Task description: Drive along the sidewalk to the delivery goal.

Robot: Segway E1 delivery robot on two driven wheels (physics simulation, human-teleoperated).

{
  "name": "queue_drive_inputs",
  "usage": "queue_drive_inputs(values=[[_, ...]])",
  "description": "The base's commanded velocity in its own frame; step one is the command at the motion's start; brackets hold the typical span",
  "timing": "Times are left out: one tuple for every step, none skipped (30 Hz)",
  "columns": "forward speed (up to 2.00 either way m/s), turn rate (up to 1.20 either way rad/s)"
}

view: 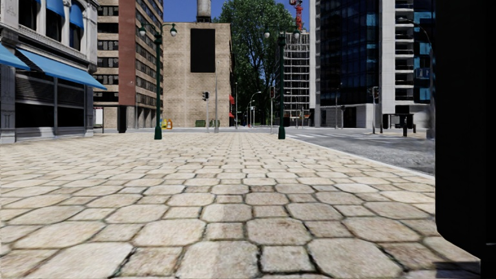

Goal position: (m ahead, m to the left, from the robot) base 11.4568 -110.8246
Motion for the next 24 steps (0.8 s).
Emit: queue_drive_inputs(values=[[2.0, 0.0], [2.0, 0.0], [2.0, 0.0], [2.0, 0.0], [2.0, 0.0], [2.0, 0.0], [2.0, 0.0], [2.0, 0.0], [2.0, 0.0], [2.0, 0.0], [2.0, 0.0], [2.0, 0.0], [2.0, 0.0], [2.0, 0.0], [2.0, 0.0], [2.0, 0.0], [2.0, 0.0], [2.0, 0.0], [2.0, 0.0], [2.0, 0.0], [2.0, 0.0], [2.0, 0.0], [2.0, 0.0], [2.0, 0.0]])
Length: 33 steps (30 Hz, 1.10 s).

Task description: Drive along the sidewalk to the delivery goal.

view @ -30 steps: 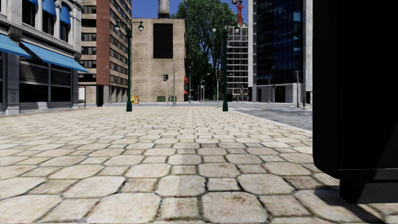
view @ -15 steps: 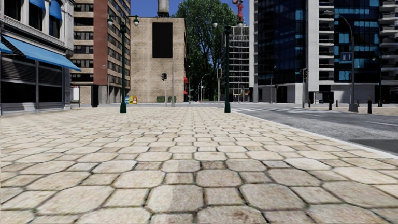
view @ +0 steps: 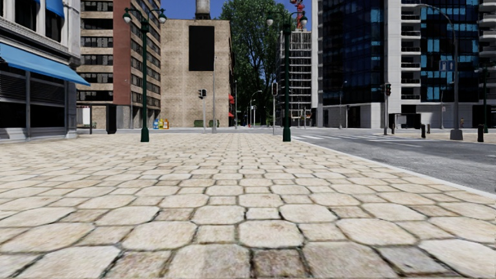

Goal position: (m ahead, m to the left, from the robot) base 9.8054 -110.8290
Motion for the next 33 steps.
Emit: queue_drive_inputs(values=[[2.0, 0.0], [2.0, 0.0], [2.0, 0.0], [2.0, 0.0], [2.0, 0.0], [2.0, 0.0], [2.0, 0.0], [2.0, 0.0], [2.0, 0.0], [2.0, 0.0], [2.0, 0.0], [2.0, 0.0], [2.0, 0.0], [2.0, 0.0], [2.0, 0.0], [2.0, 0.0], [2.0, 0.0], [2.0, 0.0], [2.0, 0.0], [2.0, 0.0], [2.0, 0.0], [2.0, 0.0], [2.0, 0.0], [2.0, 0.0], [2.0, 0.0], [2.0, 0.0], [2.0, 0.0], [2.0, 0.0], [2.0, 0.0], [2.0, 0.0], [2.0, 0.0], [2.0, 0.0], [2.0, 0.0]])
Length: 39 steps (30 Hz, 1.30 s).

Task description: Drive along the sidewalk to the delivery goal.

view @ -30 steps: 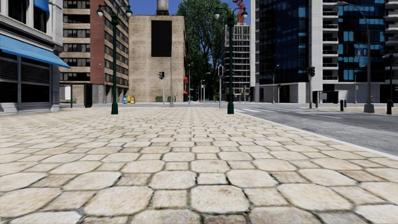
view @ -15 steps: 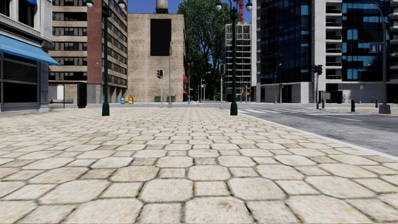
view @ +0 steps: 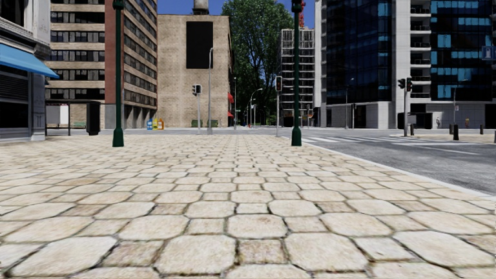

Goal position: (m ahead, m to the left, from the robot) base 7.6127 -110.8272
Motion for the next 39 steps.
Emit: queue_drive_inputs(values=[[2.0, 0.0], [2.0, 0.0], [2.0, 0.0], [2.0, 0.0], [2.0, 0.0], [2.0, 0.0], [2.0, 0.0], [2.0, 0.0], [2.0, 0.0], [2.0, 0.0], [2.0, 0.0], [2.0, 0.0], [2.0, 0.0], [2.0, 0.0], [2.0, 0.0], [2.0, 0.0], [2.0, 0.0], [2.0, 0.0], [2.0, 0.0], [2.0, 0.0], [2.0, 0.0], [2.0, 0.0], [2.0, 0.0], [2.0, 0.0], [2.0, 0.0], [2.0, 0.0], [2.0, 0.0], [2.0, 0.0], [2.0, 0.0], [2.0, 0.0], [2.0, 0.0], [2.0, 0.0], [2.0, 0.0], [2.0, 0.0], [2.0, 0.0], [2.0, 0.0], [2.0, 0.0], [2.0, 0.0], [2.0, 0.0]])
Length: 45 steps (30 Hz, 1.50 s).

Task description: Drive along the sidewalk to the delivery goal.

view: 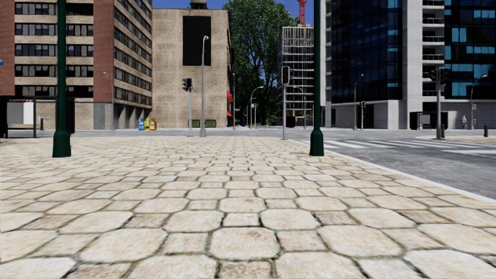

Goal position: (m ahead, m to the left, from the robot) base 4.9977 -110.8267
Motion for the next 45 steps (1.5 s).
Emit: queue_drive_inputs(values=[[2.0, 0.0], [2.0, 0.0], [2.0, 0.0], [2.0, 0.0], [2.0, 0.0], [2.0, 0.0], [2.0, 0.0], [2.0, 0.0], [2.0, 0.0], [2.0, 0.0], [2.0, 0.0], [2.0, 0.0], [2.0, 0.0], [2.0, 0.0], [2.0, 0.0], [2.0, 0.0], [2.0, 0.0], [2.0, 0.0], [2.0, 0.0], [2.0, 0.0], [2.0, 0.0], [2.0, 0.0], [2.0, 0.0], [2.0, 0.0], [2.0, 0.0], [2.0, 0.0], [2.0, 0.0], [2.0, 0.0], [2.0, 0.0], [2.0, 0.0], [2.0, 0.0], [2.0, 0.0], [2.0, 0.0], [2.0, 0.0], [2.0, 0.0], [2.0, 0.0], [2.0, 0.0], [2.0, 0.0], [2.0, 0.0], [2.0, 0.0], [2.0, 0.0], [2.0, 0.0], [2.0, 0.0], [2.0, 0.0], [2.0, 0.0]])
